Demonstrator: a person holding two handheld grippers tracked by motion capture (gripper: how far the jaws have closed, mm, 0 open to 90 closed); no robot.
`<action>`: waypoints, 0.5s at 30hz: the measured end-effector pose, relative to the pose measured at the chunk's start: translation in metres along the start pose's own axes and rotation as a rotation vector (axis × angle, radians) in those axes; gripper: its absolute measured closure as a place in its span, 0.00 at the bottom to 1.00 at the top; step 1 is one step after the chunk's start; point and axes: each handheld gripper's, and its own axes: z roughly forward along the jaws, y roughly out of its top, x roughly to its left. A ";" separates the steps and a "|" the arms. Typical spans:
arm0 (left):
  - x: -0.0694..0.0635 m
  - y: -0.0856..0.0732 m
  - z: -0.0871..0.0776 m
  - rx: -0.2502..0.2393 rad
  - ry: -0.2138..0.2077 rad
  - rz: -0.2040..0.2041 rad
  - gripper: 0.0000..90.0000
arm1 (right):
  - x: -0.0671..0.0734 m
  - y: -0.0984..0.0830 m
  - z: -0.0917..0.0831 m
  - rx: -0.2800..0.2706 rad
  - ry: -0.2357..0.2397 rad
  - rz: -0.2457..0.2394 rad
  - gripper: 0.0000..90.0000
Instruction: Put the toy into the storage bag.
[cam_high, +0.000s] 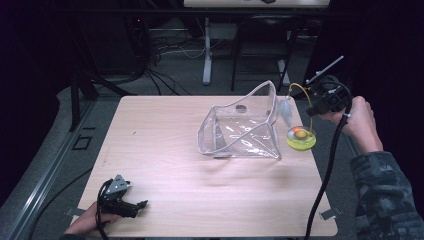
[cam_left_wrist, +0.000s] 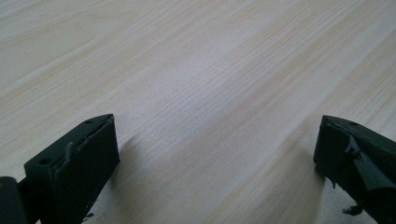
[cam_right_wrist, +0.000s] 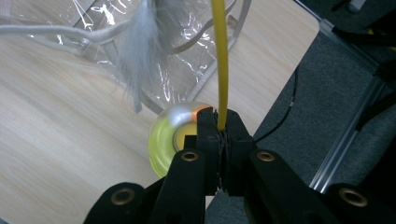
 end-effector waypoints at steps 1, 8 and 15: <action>0.000 0.000 0.000 0.000 0.000 0.000 0.00 | 0.000 0.002 -0.002 -0.002 -0.001 -0.001 0.98; 0.000 0.000 0.000 0.000 0.000 -0.002 0.00 | 0.002 0.020 -0.017 0.015 -0.015 -0.019 0.98; 0.000 0.000 0.000 0.000 0.000 0.000 0.00 | 0.001 0.035 -0.025 0.033 -0.027 -0.025 0.98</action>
